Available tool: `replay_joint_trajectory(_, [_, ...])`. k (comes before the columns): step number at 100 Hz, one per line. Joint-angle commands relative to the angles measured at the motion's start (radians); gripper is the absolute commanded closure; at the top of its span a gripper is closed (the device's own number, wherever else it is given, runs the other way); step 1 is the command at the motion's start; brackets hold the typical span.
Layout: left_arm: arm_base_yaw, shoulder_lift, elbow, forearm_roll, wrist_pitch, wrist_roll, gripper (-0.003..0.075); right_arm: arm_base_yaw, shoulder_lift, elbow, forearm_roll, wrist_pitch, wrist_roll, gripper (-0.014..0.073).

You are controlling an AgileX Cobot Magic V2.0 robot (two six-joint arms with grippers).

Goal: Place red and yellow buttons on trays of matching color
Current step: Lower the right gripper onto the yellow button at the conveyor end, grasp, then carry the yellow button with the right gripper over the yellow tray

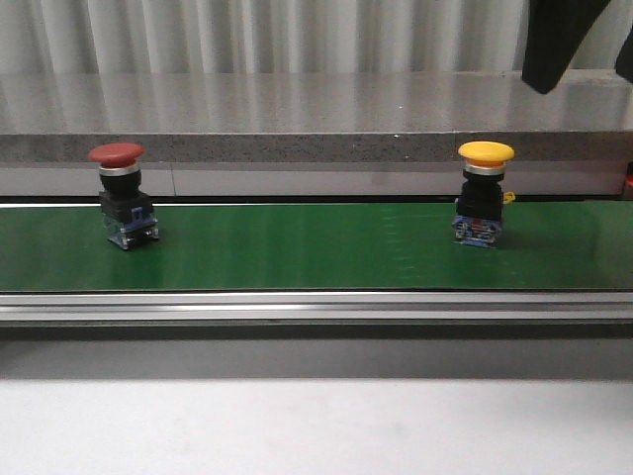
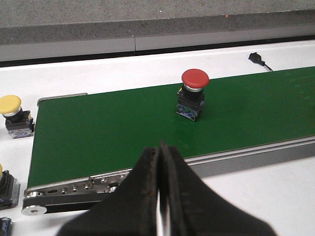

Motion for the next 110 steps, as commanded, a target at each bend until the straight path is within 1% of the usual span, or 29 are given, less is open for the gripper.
replay_joint_trajectory(1, [-0.007,0.005,-0.029,-0.013,-0.067,0.002,0.074,0.002,0.032,-0.079,0.007,0.037,-0.025,0.0034])
replay_joint_trajectory(26, [-0.007,0.005,-0.029,-0.013,-0.067,0.002,0.074,-0.002,0.177,-0.153,0.007,0.038,-0.028,0.0034])
replay_joint_trajectory(40, [-0.007,0.005,-0.029,-0.013,-0.067,0.002,0.074,-0.032,0.227,-0.163,0.007,-0.004,-0.028,0.0036])
replay_joint_trajectory(43, [-0.007,0.005,-0.029,-0.013,-0.067,0.002,0.074,-0.044,0.234,-0.163,0.007,-0.011,-0.028,0.0047])
replay_joint_trajectory(47, [-0.007,0.005,-0.029,-0.013,-0.067,0.002,0.074,-0.056,0.245,-0.163,0.007,-0.015,-0.028,0.0081])
replay_joint_trajectory(62, [-0.007,0.005,-0.029,-0.013,-0.067,0.002,0.074,-0.095,0.266,-0.163,0.008,-0.011,-0.028,0.0295])
replay_joint_trajectory(69, [-0.007,0.005,-0.029,-0.013,-0.067,0.002,0.074,-0.1,0.264,-0.163,0.008,-0.011,-0.028,0.0354])
replay_joint_trajectory(74, [-0.007,0.005,-0.029,-0.013,-0.067,0.002,0.074,-0.1,0.255,-0.164,0.008,-0.011,-0.028,0.0368])
replay_joint_trajectory(89, [-0.007,0.005,-0.029,-0.013,-0.067,0.002,0.074,-0.106,0.205,-0.164,0.003,0.006,-0.028,0.0369])
replay_joint_trajectory(110, [-0.007,0.005,-0.029,-0.013,-0.067,0.002,0.074,-0.169,0.132,-0.161,0.002,0.059,-0.02,0.0369])
